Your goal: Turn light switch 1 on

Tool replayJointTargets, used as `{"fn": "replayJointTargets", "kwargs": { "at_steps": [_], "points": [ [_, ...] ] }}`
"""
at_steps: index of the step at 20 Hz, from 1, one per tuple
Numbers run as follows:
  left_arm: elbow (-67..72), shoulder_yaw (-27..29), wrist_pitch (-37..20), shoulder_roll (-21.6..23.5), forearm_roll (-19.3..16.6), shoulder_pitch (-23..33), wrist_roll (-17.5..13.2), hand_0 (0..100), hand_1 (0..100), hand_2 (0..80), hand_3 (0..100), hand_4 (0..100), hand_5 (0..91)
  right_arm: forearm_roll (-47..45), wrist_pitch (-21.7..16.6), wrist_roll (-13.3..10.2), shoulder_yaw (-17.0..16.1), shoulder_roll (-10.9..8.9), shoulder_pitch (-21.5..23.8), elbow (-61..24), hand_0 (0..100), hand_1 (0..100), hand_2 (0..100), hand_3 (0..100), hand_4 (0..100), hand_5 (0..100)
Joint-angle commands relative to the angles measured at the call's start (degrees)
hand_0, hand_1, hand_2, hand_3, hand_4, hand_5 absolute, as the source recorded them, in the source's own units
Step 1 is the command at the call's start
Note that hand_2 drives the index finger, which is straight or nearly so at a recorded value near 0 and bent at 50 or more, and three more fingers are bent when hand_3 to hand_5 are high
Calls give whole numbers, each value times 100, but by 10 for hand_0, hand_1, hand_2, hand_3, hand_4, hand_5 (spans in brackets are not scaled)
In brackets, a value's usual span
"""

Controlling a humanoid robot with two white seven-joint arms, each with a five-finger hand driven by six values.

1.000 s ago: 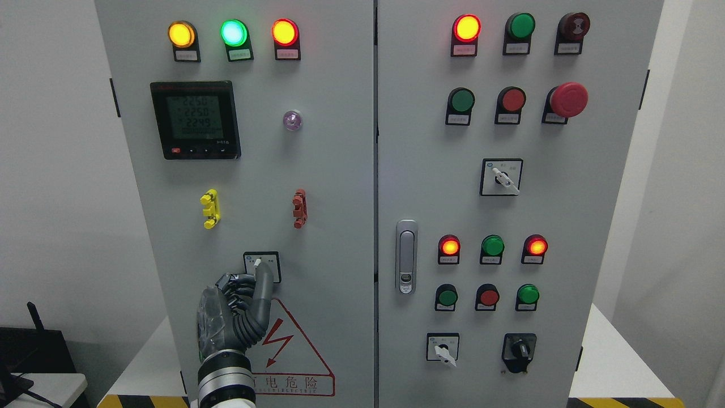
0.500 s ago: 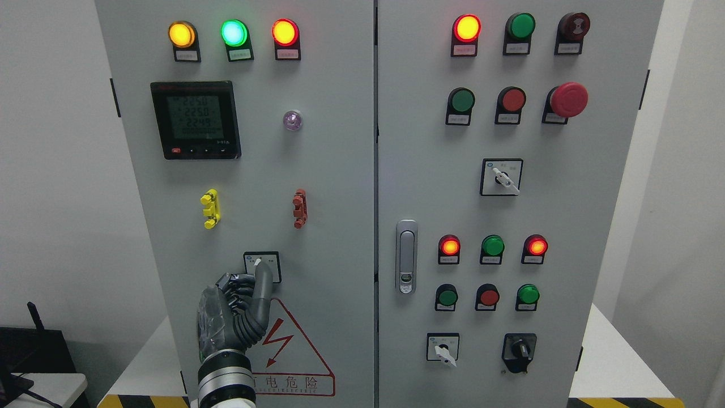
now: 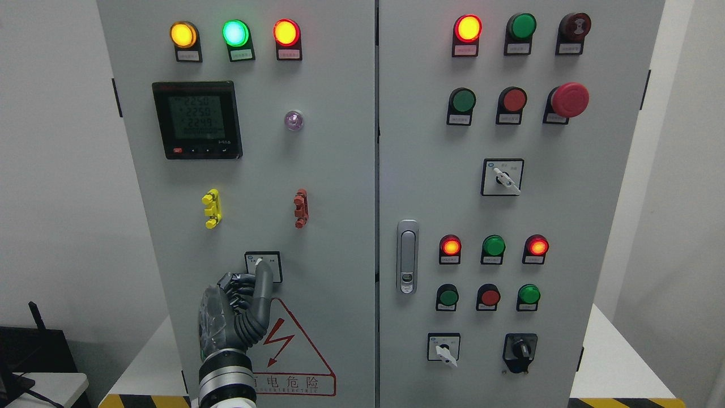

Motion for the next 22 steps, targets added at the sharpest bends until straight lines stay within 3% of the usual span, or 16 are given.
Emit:
{"fn": "replayJointTargets", "kwargs": {
  "at_steps": [1,22],
  "points": [
    [19,-8,-2,9,-9,-11,-19,451,293,458,744,883,871,-141,6,-3,97,2,3,0,120,389,0,0,0,0],
    [54,-16,7,1,-18,-91,-107,521,263,441,754,887,870,-141,6,-3,97,2,-6,0,120,389,0,0,0,0]
  ]
}}
